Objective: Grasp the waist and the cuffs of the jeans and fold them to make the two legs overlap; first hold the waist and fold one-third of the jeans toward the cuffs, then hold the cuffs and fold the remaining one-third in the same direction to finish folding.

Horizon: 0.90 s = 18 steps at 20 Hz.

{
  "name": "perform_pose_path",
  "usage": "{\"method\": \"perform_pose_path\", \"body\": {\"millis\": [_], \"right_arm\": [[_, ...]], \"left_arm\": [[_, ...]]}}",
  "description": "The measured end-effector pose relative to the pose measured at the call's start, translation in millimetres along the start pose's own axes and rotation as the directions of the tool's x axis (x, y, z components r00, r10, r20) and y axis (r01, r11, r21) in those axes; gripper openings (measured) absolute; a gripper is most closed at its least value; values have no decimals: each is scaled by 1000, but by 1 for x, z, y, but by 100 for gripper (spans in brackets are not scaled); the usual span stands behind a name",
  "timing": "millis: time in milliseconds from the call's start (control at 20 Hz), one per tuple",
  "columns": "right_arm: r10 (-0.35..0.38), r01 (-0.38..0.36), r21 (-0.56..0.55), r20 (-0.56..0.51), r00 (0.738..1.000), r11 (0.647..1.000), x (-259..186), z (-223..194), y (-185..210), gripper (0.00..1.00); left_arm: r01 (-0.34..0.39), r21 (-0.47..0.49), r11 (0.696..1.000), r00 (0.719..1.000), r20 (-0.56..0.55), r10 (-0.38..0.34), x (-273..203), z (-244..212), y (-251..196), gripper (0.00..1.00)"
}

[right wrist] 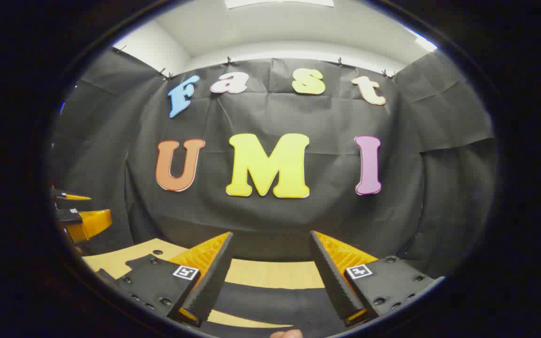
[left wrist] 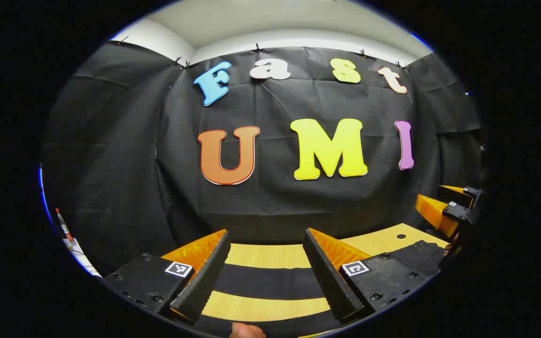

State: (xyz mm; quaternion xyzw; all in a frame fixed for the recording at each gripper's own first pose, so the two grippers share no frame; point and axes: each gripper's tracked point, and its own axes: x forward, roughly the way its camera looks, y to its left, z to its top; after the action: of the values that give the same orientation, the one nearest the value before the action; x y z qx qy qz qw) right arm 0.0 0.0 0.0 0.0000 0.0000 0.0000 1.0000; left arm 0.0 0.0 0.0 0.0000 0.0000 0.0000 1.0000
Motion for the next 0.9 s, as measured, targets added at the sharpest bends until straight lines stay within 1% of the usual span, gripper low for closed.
{"method": "perform_pose_path", "body": {"millis": [250, 400, 600, 750, 850, 900], "right_arm": [[27, -27, 10, 12, 1000, 1000, -4, 4, 7, 95], [52, -52, -8, -5, 999, 999, -6, 0, 14, 94], [78, -78, -31, 2, 997, 996, -9, 4, 21, 95], [101, -102, -45, -8, 995, 994, -9, -1, 27, 95], [113, -114, -37, -28, 993, 993, -8, -8, 31, 95], [117, -118, -21, -53, 992, 993, -7, -16, 32, 100]], "left_arm": [[-9, 25, 1000, 1000, 22, 8, -7, 7, 6, 100], [-10, 16, 1000, 1000, 21, 10, -8, 7, 10, 99], [-25, 17, 1000, 1000, 14, 24, -12, 2, 18, 100], [-35, -8, 999, 999, -4, 35, -11, -5, 22, 100], [-40, -38, 998, 999, -35, 39, -13, -14, 28, 99], [-36, -69, 997, 997, -68, 31, -15, -21, 30, 99]]}}
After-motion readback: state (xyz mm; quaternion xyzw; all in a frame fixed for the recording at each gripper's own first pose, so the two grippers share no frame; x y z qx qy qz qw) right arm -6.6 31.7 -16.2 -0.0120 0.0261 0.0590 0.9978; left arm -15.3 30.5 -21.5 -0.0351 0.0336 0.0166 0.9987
